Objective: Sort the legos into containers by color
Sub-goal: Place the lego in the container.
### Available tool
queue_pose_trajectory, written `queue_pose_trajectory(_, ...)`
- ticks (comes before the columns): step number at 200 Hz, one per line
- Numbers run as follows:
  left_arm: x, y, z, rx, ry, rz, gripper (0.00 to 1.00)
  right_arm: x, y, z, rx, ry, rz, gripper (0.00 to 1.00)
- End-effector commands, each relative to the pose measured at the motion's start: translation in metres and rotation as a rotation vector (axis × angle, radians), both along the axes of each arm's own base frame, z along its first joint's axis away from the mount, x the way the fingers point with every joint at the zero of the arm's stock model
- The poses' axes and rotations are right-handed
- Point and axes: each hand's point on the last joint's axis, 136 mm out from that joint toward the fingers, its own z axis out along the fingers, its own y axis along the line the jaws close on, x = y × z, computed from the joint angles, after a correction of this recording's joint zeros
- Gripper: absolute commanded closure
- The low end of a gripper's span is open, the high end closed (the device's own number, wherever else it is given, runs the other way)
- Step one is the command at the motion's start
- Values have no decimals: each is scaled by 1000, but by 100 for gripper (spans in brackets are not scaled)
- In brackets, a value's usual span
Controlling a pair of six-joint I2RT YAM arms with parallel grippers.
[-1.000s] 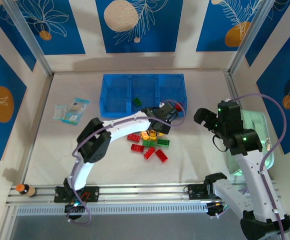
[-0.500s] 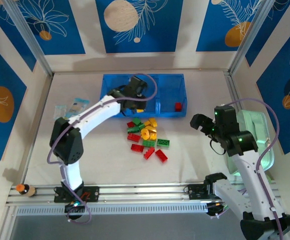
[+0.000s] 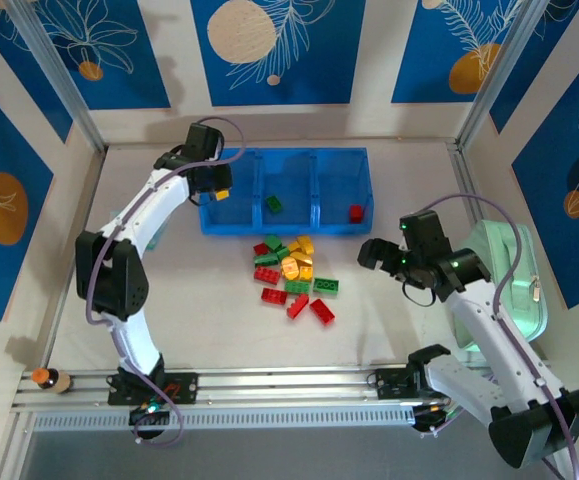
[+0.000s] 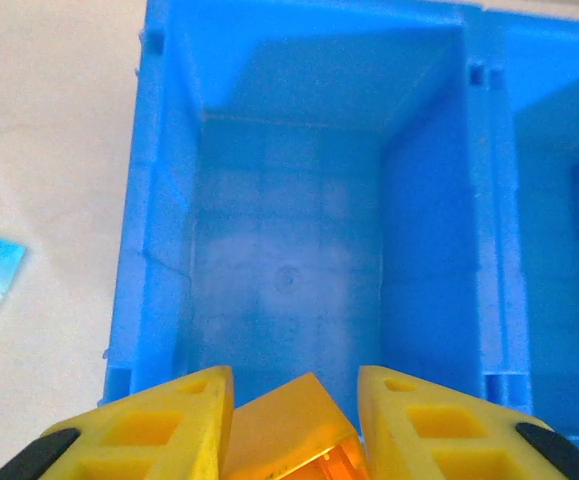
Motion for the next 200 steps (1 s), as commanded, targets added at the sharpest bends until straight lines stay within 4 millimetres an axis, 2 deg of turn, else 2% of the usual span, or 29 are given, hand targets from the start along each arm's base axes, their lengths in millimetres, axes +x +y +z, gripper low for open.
queue_pose_trajectory(1,8,-6,-9,-20,22,-51,64,-8,17,-12,9,45,86,3)
queue_pose_trajectory(33,14,-9,-15,-18,35,-71,58,-13,31,-22,-18,82,148,4)
queue_pose_trajectory(52,14,-9,-10,-14,26,-72,35,-15,35,-25,-23,90,165,4)
queue_pose_trajectory(60,13,-8,-4,-15,16,-70,29,-15,37,-26,-24,91,170,4)
queue_pose_trajectory(85,4,-7,16,-30,-25,-74,26,-14,42,-28,-25,94,183,5)
queue_pose_trajectory(103,-10,-6,33,-46,-58,-78,26,-12,47,-29,-31,97,197,7)
queue_pose_trajectory(118,-28,-5,50,-61,-102,-83,26,-9,53,-30,-36,101,215,9)
queue_pose_trajectory(139,-61,-3,61,-89,-150,-91,26,-2,64,-33,-48,117,244,11)
queue_pose_trajectory(165,-109,5,47,-127,-151,-85,26,10,83,-42,-72,142,287,14)
queue_pose_trajectory(200,-176,16,6,-190,-113,-53,26,31,107,-56,-112,179,327,25)
